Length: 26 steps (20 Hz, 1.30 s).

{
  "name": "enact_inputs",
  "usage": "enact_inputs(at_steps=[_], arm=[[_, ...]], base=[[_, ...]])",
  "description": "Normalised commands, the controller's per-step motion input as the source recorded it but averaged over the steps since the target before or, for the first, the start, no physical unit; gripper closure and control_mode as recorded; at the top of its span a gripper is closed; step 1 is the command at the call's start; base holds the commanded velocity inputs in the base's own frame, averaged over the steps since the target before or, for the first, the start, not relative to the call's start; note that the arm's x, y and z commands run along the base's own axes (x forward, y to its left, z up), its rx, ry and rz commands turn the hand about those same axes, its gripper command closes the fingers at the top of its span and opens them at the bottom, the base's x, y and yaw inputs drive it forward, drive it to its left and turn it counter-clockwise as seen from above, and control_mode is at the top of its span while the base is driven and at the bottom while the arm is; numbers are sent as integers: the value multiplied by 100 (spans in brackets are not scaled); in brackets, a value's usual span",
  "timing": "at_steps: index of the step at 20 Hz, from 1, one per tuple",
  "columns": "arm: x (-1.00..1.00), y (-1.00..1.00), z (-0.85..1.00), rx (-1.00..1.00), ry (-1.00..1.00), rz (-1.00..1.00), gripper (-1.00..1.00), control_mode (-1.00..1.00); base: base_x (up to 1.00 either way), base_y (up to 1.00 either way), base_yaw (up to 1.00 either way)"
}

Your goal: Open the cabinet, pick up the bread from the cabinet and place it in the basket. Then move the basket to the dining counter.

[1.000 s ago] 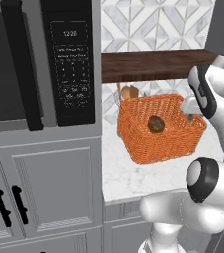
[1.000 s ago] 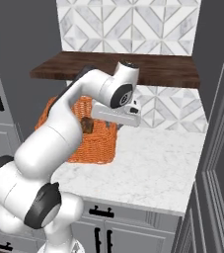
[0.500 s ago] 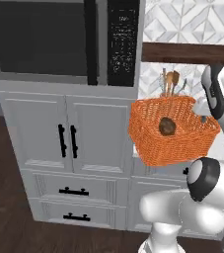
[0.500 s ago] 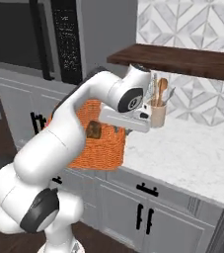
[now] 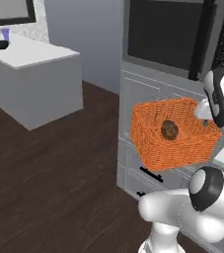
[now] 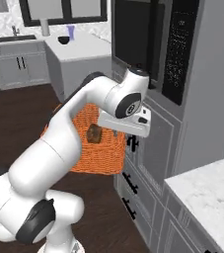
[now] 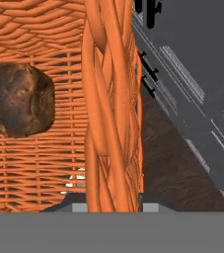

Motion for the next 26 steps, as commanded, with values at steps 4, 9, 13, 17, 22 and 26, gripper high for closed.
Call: enact_inputs(at_steps=[4, 9, 13, 17, 22, 26], arm=[[0, 0, 0, 0, 0, 0, 100, 100], [0, 0, 0, 0, 0, 0, 100, 100], [0, 0, 0, 0, 0, 0, 100, 100], [0, 0, 0, 0, 0, 0, 100, 100], [0, 0, 0, 0, 0, 0, 100, 100], [0, 0, 0, 0, 0, 0, 100, 100]], base=[[2, 26, 97], [83, 60, 50], [100, 64, 6], [100, 48, 10], [100, 22, 8], [100, -2, 8]])
